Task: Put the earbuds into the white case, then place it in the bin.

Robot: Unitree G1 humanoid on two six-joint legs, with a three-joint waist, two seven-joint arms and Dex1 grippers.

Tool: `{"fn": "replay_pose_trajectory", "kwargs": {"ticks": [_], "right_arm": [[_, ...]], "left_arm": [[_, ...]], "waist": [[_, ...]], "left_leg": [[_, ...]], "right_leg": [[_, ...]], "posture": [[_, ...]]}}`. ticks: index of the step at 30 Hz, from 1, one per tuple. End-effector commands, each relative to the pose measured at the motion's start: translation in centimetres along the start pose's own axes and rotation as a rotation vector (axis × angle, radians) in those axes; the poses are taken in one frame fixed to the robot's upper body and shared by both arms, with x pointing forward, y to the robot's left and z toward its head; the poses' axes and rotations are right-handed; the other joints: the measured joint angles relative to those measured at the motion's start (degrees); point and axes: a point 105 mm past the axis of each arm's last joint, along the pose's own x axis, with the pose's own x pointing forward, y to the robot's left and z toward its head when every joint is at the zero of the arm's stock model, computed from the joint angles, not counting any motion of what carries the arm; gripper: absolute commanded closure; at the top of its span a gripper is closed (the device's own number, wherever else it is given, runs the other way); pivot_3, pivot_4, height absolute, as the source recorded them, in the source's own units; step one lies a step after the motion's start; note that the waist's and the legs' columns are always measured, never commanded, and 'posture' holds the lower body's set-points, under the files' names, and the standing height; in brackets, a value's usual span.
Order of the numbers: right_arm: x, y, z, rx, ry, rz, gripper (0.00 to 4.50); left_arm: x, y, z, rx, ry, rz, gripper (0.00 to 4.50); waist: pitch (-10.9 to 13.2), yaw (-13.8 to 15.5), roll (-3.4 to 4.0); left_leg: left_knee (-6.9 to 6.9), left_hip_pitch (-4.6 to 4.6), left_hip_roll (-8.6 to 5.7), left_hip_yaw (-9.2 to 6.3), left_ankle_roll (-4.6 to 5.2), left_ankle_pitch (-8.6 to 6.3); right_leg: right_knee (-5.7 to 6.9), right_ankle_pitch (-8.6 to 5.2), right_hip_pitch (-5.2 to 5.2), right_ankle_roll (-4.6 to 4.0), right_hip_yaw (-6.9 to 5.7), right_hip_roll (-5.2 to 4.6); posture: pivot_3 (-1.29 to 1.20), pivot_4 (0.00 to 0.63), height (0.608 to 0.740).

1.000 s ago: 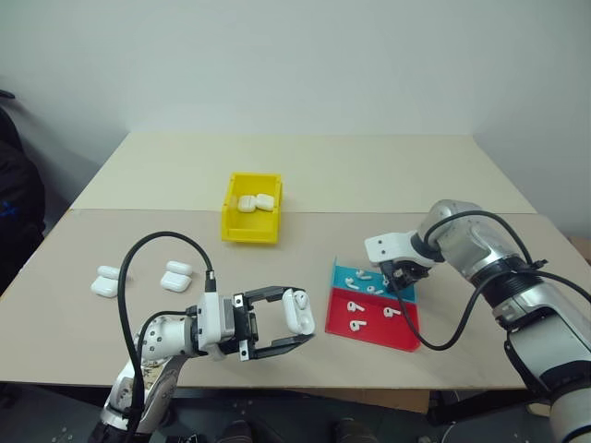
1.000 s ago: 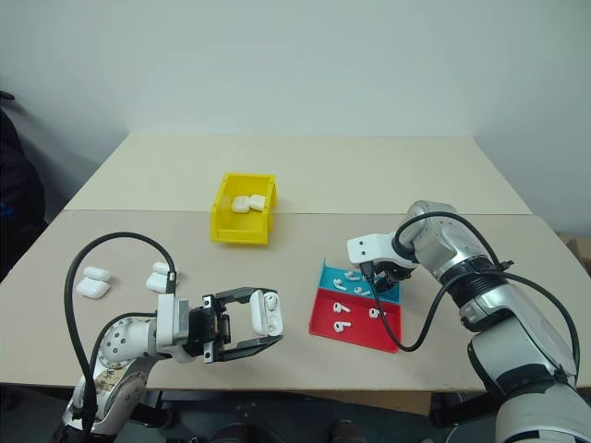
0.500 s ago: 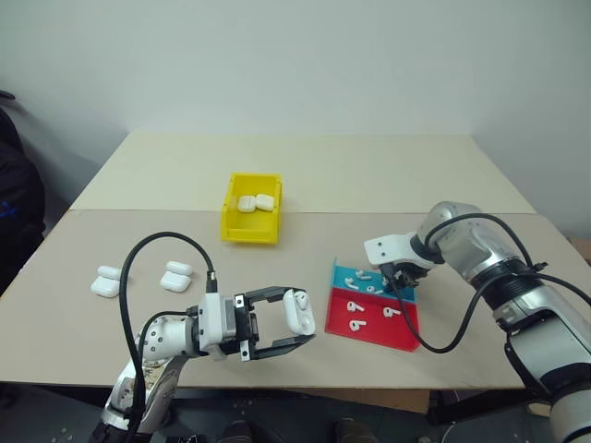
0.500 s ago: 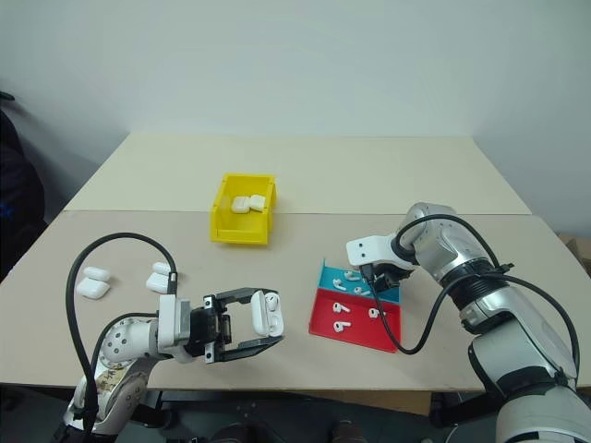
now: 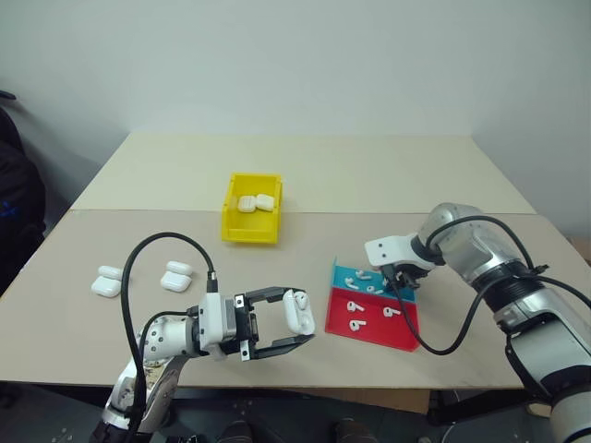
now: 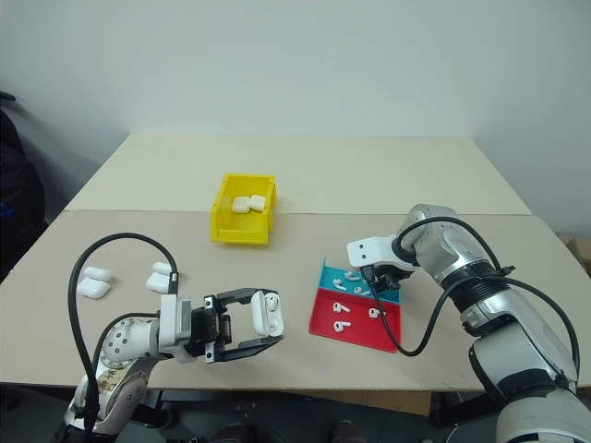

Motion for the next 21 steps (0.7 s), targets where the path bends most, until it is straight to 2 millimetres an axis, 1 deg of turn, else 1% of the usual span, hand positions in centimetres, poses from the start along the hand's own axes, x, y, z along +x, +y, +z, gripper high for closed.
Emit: {"fn": "replay_pose_trajectory", "kwargs": {"ticks": [1, 4, 15, 17, 21], "right_arm": [[-0.6, 0.0, -0.3, -0.005, -0.001, -0.017, 2.92], [-0.6, 0.0, -0.3, -0.004, 0.003, -0.021, 3.41], [-0.6, -0.1, -0.3, 0.004, -0.002, -0.035, 3.41], [-1.5, -0.4, 0.1, 0.024, -0.039, -0.066, 3.41], [-4.6, -1.0, 1.1, 0.107, -0.165, -0.173, 3.41]], "left_arm": [[0.3, 0.1, 0.7, 0.045, -0.026, -0.015, 1.71], [0.3, 0.0, 0.8, 0.044, -0.027, -0.017, 1.71], [0.4, 0.0, 0.8, 0.044, -0.029, -0.019, 1.71], [0.4, 0.1, 0.9, 0.044, -0.036, -0.018, 1.71], [0.7, 0.4, 1.3, 0.048, -0.057, -0.014, 1.71]], "waist": [[0.0, 0.0, 0.0], [0.0, 0.0, 0.0], [0.0, 0.0, 0.0], [0.0, 0.0, 0.0], [0.0, 0.1, 0.01]], "left_leg": [[0.0, 0.0, 0.0, 0.0, 0.0, 0.0], [0.0, 0.0, 0.0, 0.0, 0.0, 0.0], [0.02, 0.03, 0.0, 0.0, 0.0, 0.0], [0.02, 0.03, 0.0, 0.0, 0.0, 0.0], [0.03, 0.01, 0.0, 0.0, 0.0, 0.0]], "right_leg": [[0.0, 0.0, 0.0, 0.0, 0.0, 0.0], [0.0, 0.0, 0.01, 0.0, 0.0, 0.0], [0.01, 0.0, 0.04, 0.0, 0.0, 0.0], [0.01, 0.0, 0.05, 0.0, 0.0, 0.0], [0.02, 0.0, 0.02, 0.0, 0.0, 0.0]], "posture": [[0.0, 0.15, 0.74], [0.0, 0.15, 0.74], [0.0, 0.15, 0.74], [0.0, 0.15, 0.74], [0.0, 0.15, 0.74]]}}
